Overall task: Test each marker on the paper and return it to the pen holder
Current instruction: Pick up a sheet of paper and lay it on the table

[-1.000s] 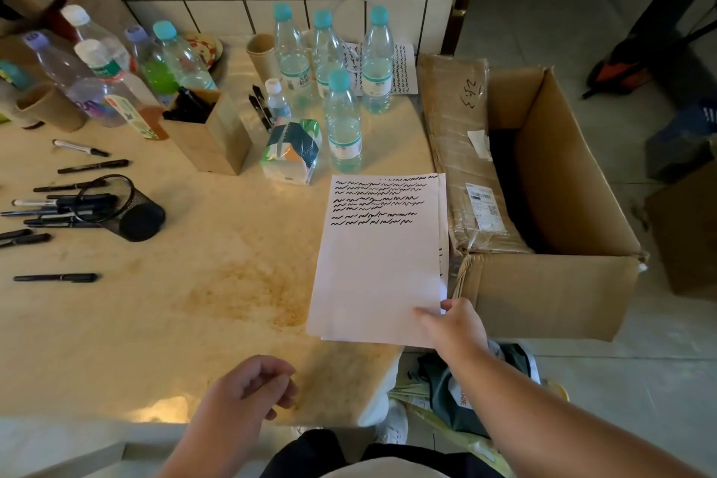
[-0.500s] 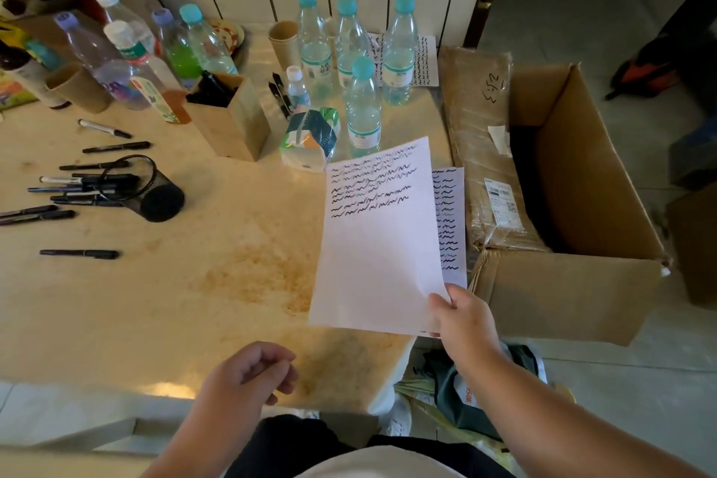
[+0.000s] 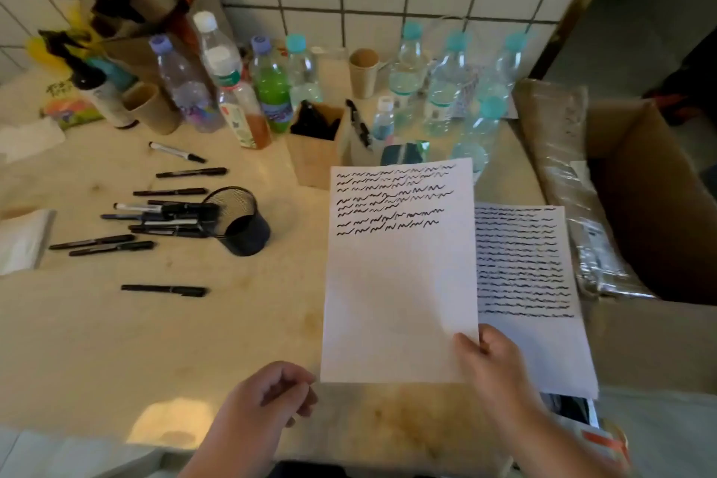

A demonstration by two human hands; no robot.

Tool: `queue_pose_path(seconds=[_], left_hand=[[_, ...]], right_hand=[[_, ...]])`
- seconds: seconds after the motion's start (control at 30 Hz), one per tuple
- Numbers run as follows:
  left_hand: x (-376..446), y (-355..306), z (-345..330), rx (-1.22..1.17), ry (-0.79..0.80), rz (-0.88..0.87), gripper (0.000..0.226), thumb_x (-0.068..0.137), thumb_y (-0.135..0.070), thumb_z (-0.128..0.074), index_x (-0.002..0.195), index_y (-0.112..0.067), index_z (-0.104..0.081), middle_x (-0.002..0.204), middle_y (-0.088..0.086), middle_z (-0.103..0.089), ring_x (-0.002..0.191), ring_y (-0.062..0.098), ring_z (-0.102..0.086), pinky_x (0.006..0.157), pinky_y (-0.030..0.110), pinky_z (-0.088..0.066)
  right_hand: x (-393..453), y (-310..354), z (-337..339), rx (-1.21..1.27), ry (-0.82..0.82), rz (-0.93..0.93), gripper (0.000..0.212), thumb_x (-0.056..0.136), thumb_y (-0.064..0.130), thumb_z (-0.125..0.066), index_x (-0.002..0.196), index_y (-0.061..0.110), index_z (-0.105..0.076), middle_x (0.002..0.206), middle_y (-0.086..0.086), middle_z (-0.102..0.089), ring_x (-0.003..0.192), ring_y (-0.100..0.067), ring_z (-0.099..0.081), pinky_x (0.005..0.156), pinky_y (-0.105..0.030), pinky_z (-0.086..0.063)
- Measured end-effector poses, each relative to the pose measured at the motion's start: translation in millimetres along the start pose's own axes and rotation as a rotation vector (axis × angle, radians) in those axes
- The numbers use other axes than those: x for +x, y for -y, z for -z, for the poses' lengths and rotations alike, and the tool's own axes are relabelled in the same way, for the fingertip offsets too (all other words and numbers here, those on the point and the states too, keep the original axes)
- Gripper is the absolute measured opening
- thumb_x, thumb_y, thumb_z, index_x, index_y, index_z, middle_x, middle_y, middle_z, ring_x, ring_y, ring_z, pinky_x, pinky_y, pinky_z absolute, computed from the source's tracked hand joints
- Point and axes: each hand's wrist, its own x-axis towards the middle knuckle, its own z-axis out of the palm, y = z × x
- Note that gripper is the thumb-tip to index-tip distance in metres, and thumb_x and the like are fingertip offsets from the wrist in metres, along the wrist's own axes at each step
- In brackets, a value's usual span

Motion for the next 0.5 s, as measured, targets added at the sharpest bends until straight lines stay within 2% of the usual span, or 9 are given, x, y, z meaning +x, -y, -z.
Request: queue_pose_path(seconds=[0.03, 0.1, 0.17, 0.23, 0.3, 0.4, 0.5], left_hand=[[5, 5, 14, -0.004, 0.004, 0.004, 0.017, 0.090, 0.008, -0.059, 0.086, -0.004, -0.071, 0.076, 0.014, -0.075, 0.067, 0.021, -0.069, 0.062, 0.031, -0.047], [11, 13, 39, -0.015, 0.038, 0.028, 0.014, 0.087, 0.004, -0.063, 0.084, -0.007, -0.071, 0.076, 0.014, -0.075, 0.066, 0.020, -0.067, 0.062, 0.029, -0.046], [14, 19, 60, -0.023, 0.062, 0.049, 0.010, 0.080, -0.006, -0.066, 0.079, -0.014, -0.071, 0.075, 0.014, -0.075, 0.065, 0.020, -0.066, 0.062, 0.029, -0.045], [17, 25, 79, -0.002, 0.056, 0.059, 0.014, 0.084, -0.002, -0.066, 0.079, -0.014, -0.071, 0.075, 0.013, -0.075, 0.065, 0.019, -0.066, 0.062, 0.029, -0.046], [19, 28, 95, 0.015, 0.048, 0.075, 0.016, 0.088, 0.004, -0.061, 0.084, -0.008, -0.070, 0.076, 0.013, -0.075, 0.066, 0.019, -0.066, 0.064, 0.031, -0.046], [18, 27, 112, 0.027, 0.038, 0.066, 0.015, 0.089, 0.005, -0.060, 0.086, -0.006, -0.069, 0.076, 0.013, -0.075, 0.066, 0.018, -0.065, 0.064, 0.032, -0.046], [16, 30, 122, 0.032, 0.010, 0.041, 0.018, 0.090, 0.003, -0.059, 0.084, -0.009, -0.071, 0.075, 0.011, -0.075, 0.066, 0.018, -0.066, 0.064, 0.033, -0.046]], right_hand=[[-3, 3, -14, 0.004, 0.005, -0.002, 0.018, 0.092, 0.016, -0.064, 0.080, 0.003, -0.062, 0.061, -0.014, -0.056, 0.057, -0.021, -0.047, 0.057, -0.031, -0.034], [-9, 12, -42, -0.002, -0.009, -0.010, 0.011, 0.093, 0.013, -0.063, 0.086, 0.004, -0.066, 0.071, -0.020, -0.067, 0.061, -0.020, -0.054, 0.059, -0.032, -0.039], [-14, 18, -69, -0.016, -0.036, -0.035, 0.012, 0.091, 0.010, -0.062, 0.082, 0.003, -0.063, 0.063, -0.016, -0.061, 0.058, -0.020, -0.053, 0.058, -0.032, -0.038], [-18, 23, -93, -0.046, -0.070, -0.057, 0.019, 0.082, 0.017, -0.063, 0.079, 0.000, -0.057, 0.057, -0.006, -0.050, 0.055, -0.018, -0.045, 0.054, -0.034, -0.034], [-24, 28, -110, -0.019, -0.083, -0.074, 0.036, 0.072, 0.029, -0.061, 0.086, -0.003, -0.054, 0.060, -0.004, -0.049, 0.056, -0.018, -0.042, 0.051, -0.037, -0.032], [-38, 43, -123, 0.008, -0.101, -0.082, 0.022, 0.082, 0.014, -0.063, 0.076, -0.003, -0.049, 0.058, -0.004, -0.042, 0.055, -0.017, -0.036, 0.054, -0.031, -0.026], [-45, 47, -128, 0.058, -0.100, -0.055, 0.023, 0.084, 0.007, -0.062, 0.071, 0.000, -0.045, 0.055, -0.002, -0.039, 0.054, -0.017, -0.034, 0.055, -0.029, -0.026]])
